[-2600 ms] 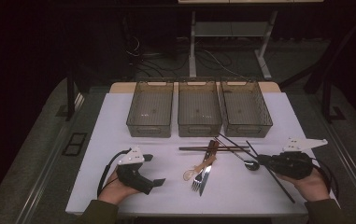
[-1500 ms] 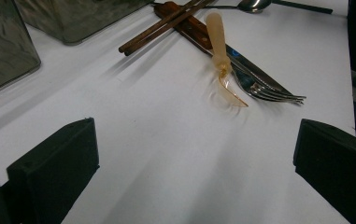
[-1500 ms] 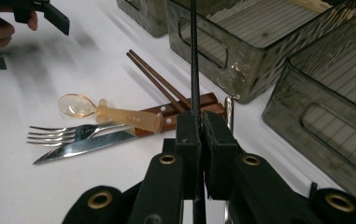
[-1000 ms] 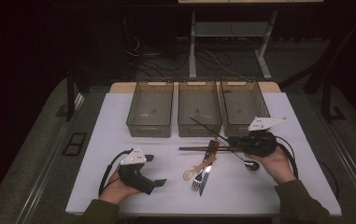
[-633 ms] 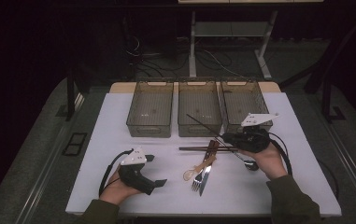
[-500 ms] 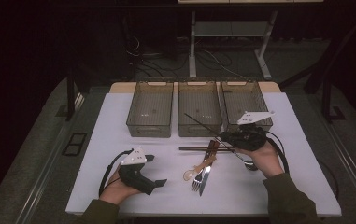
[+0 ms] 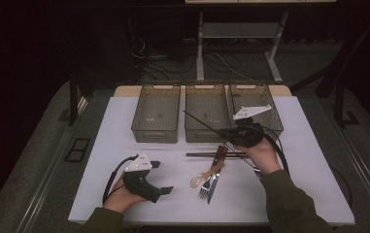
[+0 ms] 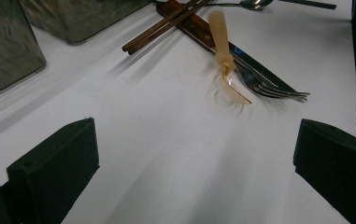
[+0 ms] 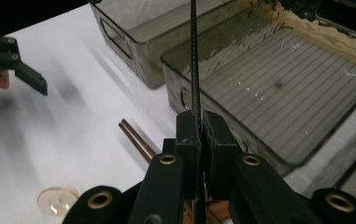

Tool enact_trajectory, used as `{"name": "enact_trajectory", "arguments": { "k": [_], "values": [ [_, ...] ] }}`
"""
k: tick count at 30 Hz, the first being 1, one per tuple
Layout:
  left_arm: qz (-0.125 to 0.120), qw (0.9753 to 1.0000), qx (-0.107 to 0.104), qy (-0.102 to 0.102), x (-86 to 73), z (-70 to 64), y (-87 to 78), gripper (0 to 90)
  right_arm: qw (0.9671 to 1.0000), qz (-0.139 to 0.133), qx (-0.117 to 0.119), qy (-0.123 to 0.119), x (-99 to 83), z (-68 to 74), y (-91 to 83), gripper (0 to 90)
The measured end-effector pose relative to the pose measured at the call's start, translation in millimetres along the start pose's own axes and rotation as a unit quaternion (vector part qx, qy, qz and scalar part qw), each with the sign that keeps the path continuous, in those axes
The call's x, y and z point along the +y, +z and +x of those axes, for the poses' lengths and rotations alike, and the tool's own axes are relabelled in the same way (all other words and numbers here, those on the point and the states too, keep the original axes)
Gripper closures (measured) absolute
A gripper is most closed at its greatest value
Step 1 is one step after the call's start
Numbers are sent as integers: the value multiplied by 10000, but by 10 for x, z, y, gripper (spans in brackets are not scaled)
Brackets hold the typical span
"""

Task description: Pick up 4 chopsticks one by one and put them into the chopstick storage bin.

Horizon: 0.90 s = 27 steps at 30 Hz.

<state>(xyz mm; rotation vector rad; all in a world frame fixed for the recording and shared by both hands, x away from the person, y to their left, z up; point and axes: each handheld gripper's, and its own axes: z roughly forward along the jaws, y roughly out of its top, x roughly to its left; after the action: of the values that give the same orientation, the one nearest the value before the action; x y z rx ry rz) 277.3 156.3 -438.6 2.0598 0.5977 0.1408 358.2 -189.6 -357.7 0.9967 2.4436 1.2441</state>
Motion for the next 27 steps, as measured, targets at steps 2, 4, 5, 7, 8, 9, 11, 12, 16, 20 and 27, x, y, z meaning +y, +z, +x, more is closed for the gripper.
{"name": "enact_trajectory", "arguments": {
  "k": [2,4,5,7,8,9,11,12,16,20,27],
  "values": [
    [-1,10000,-5,11,2,-2,1,0,10000,17,-31,0,53,19,34,858],
    [0,10000,-13,22,3,-2,3,0,10000,42,-46,-19,104,35,74,858],
    [0,10000,-19,29,4,-1,4,0,10000,59,-61,-9,130,43,95,858],
    [0,10000,-27,24,4,-2,4,0,9999,76,-85,-8,177,53,139,858],
    [1,10000,-39,27,4,-1,4,0,9999,91,-87,7,201,59,162,858],
    [0,10000,-44,23,4,-1,4,0,9999,88,-98,8,222,59,186,858],
    [5,10000,-55,25,5,-1,3,0,9999,115,-111,14,262,66,239,858],
    [-2,10000,-57,24,5,-2,4,0,9998,138,-112,52,281,75,264,858],
    [-4,10000,-70,-5,8,-4,3,0,9997,157,-145,73,356,71,373,858],
    [-22,10000,-72,-9,9,-1,4,0,9995,221,-185,137,430,57,482,858],
    [-40,10000,-81,2,10,-3,7,0,9991,252,-286,173,564,54,646,858]
  ]
}}
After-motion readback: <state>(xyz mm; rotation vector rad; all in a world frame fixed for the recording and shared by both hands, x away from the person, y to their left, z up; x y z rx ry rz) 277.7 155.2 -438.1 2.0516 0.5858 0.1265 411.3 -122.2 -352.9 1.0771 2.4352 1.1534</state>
